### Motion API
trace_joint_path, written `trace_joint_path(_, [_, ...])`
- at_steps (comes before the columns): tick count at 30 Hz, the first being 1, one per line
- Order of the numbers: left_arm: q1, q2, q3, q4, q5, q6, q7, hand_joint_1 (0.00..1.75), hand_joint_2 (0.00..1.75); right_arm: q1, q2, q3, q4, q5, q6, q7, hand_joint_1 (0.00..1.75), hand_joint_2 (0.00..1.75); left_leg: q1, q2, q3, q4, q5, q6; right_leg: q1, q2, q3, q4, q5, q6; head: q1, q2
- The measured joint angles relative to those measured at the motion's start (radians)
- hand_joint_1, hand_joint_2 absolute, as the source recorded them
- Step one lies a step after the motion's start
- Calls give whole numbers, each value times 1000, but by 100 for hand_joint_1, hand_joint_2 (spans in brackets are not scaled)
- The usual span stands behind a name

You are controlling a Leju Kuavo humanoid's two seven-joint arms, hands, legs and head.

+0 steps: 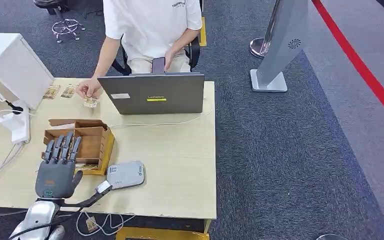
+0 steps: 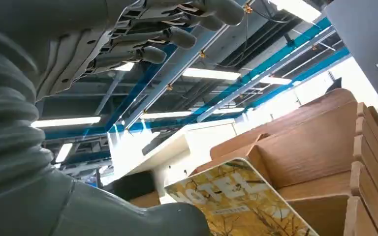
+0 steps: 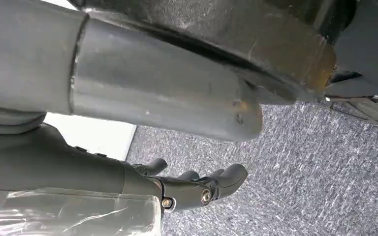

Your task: Pass the card to the sensor for recognition and then transmit it.

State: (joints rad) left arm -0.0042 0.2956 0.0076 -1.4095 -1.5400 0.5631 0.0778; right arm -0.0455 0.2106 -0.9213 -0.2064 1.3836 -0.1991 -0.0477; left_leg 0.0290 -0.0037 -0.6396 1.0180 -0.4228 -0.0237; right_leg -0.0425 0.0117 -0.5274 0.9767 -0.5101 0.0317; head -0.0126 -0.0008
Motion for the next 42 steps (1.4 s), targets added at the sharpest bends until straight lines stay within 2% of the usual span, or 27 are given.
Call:
trace_joint_path(21, [-6, -6, 0, 15, -2, 0, 0, 0, 175, 0, 0, 0, 0, -2, 0, 2, 0, 0, 0, 0, 0, 0, 0, 0, 0, 0, 0, 0, 0, 0, 0, 0])
trace_joint_path(31, [-8, -6, -6, 21, 12, -82, 27, 0, 175, 0, 0, 0, 0, -11, 0, -4, 0, 0, 0, 0, 0, 0, 0, 0, 0, 0, 0, 0, 0, 0, 0, 0])
trace_joint_path(39, [-10, -5, -12, 22, 16, -103, 28, 0, 175, 0, 0, 0, 0, -11, 1, -5, 0, 0, 0, 0, 0, 0, 0, 0, 0, 0, 0, 0, 0, 0, 0, 0])
trace_joint_path(40, [-11, -5, -13, 22, 16, -104, 28, 77, 175, 0, 0, 0, 0, -11, 2, -5, 0, 0, 0, 0, 0, 0, 0, 0, 0, 0, 0, 0, 0, 0, 0, 0])
trace_joint_path(41, [-11, -5, -14, 22, 16, -105, 27, 175, 175, 0, 0, 0, 0, -11, 2, -5, 0, 0, 0, 0, 0, 0, 0, 0, 0, 0, 0, 0, 0, 0, 0, 0])
trace_joint_path(42, [-11, -5, -15, 22, 18, -105, 27, 175, 175, 0, 0, 0, 0, -11, 3, -5, 0, 0, 0, 0, 0, 0, 0, 0, 0, 0, 0, 0, 0, 0, 0, 0])
